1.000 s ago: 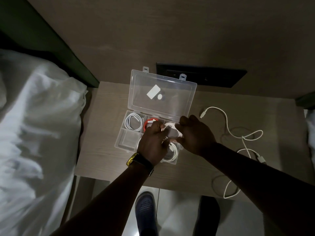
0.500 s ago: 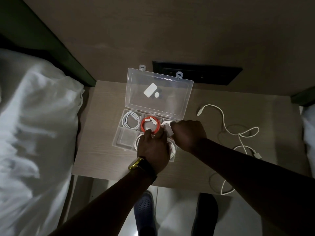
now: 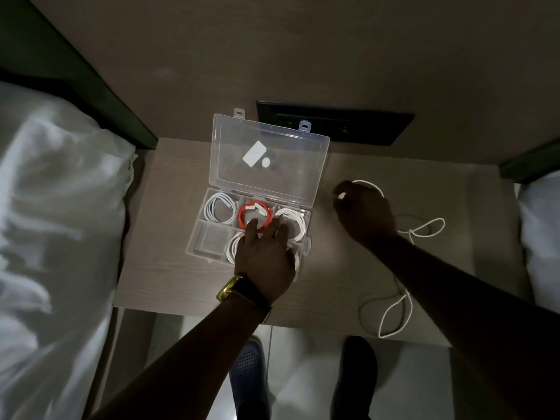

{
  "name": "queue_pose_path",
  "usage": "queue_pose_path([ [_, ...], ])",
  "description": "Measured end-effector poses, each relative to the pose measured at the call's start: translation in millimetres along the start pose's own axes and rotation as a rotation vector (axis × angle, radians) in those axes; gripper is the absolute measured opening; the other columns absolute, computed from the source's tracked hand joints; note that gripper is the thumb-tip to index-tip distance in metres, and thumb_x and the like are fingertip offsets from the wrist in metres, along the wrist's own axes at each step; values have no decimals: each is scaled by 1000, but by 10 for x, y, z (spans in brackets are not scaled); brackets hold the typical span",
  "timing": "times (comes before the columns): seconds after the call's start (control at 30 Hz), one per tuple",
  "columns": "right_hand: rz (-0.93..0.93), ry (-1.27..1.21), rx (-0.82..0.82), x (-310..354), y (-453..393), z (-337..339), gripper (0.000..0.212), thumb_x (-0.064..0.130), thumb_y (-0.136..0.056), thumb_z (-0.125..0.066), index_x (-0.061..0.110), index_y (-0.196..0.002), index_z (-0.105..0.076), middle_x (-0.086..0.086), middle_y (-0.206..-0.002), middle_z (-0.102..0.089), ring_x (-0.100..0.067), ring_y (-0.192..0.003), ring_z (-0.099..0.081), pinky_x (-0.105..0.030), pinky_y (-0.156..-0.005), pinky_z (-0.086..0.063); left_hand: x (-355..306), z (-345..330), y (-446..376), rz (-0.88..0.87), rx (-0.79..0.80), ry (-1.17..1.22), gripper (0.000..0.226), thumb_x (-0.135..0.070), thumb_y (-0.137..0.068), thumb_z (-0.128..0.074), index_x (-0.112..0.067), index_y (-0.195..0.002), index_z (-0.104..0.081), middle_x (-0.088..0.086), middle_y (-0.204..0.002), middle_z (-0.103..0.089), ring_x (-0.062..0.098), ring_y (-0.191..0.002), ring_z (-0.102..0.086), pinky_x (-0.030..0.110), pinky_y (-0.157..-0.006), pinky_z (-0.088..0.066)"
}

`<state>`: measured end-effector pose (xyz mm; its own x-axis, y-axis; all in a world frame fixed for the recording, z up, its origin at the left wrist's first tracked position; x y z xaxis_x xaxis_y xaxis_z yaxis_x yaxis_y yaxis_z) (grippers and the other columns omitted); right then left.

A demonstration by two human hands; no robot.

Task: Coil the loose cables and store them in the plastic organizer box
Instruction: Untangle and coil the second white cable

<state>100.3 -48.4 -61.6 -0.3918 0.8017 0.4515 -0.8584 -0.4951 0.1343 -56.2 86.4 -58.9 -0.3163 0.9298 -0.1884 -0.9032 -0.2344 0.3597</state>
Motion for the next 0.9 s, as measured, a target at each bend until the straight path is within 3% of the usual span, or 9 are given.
queue_pose_path([
  [0.13, -221, 313, 18, -622, -87, 138, 35, 22, -87, -60, 5, -118, -54, -24, -115, -57, -44, -107, -51, -48, -86, -48, -161, 229, 96, -21, -226, 87, 43, -37, -84, -51, -15, -119, -63, 7, -129, -64, 36, -124, -50, 45, -98, -44],
  [0.23, -308, 301, 87, -787, 19, 74, 28, 9, -86, -54, 0, -112, -50, -27, -109, -59, -46, -103, -54, -49, -82, -49, -379, 335, 65, -93, -335, 166, 32, -28, -81, -57, -9, -105, -69, 11, -107, -70, 34, -103, -59, 43, -89, -48],
  [0.33, -274, 131, 118, -765, 134, 91, 21, 5, -80, -56, 1, -101, -56, -26, -100, -64, -43, -96, -60, -42, -77, -47, -584, 353, -45, -97, -275, 346, 35, -21, -82, -57, -9, -113, -66, 15, -111, -68, 36, -102, -60, 44, -90, -48],
  [0.43, -106, 27, 85, -684, 327, 219, 18, 8, -78, -63, 7, -96, -65, -17, -98, -61, -35, -85, -63, -32, -70, -44, -733, 354, -205, -64, -254, 514, 43, -19, -87, -59, -6, -128, -58, 18, -126, -62, 37, -117, -55, 41, -101, -43],
  [0.5, 26, -51, 21, -612, 456, 363, 19, 4, -78, -65, 11, -95, -66, -9, -99, -59, -23, -77, -61, -23, -64, -40, -809, 307, -358, -28, -138, 613, 49, -24, -89, -63, -3, -133, -53, 19, -133, -58, 35, -125, -50, 41, -108, -39],
  [0.6, 144, -164, -85, -562, 561, 607, 22, 0, -81, -67, 15, -96, -64, -1, -97, -56, -12, -74, -57, -15, -63, -40, -971, 241, -418, 122, 178, 1130, 28, -21, -90, -67, 2, -104, -65, 17, -101, -65, 29, -94, -61, 52, -99, -49],
  [0.67, 161, -244, -141, -566, 561, 740, 21, 1, -85, -65, 18, -97, -62, 2, -98, -54, -12, -74, -58, -20, -62, -48, -1110, 204, -358, 177, 261, 1360, 19, -15, -94, -60, 3, -94, -68, 17, -88, -65, 25, -83, -61, 39, -88, -51],
  [0.77, 59, -318, -242, -653, 493, 872, 17, 11, -91, -62, 28, -96, -61, 10, -94, -58, -14, -69, -62, -37, -58, -56, -1249, 151, -216, 256, 318, 1699, 19, -11, -97, -51, -6, -84, -65, 9, -73, -62, 17, -68, -58, 23, -66, -50],
  [0.9, -108, -286, -176, -805, 510, 909, 8, 37, -91, -63, 31, -86, -63, 9, -74, -66, -18, -63, -65, -37, -59, -55, -1434, 290, -97, 236, 658, 2249, 21, -22, -94, -49, -14, -77, -59, -4, -58, -52, 12, -58, -52, 24, -60, -46],
])
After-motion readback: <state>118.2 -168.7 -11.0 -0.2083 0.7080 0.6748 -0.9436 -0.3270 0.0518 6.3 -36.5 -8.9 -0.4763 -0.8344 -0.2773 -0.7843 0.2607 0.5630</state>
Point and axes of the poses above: each hand's wrist, its own y-axis away from the middle knuckle, its own z-axis out of the back of the hand, x = y × z, the point moved 4 cm from there along -y, towards the middle knuckle
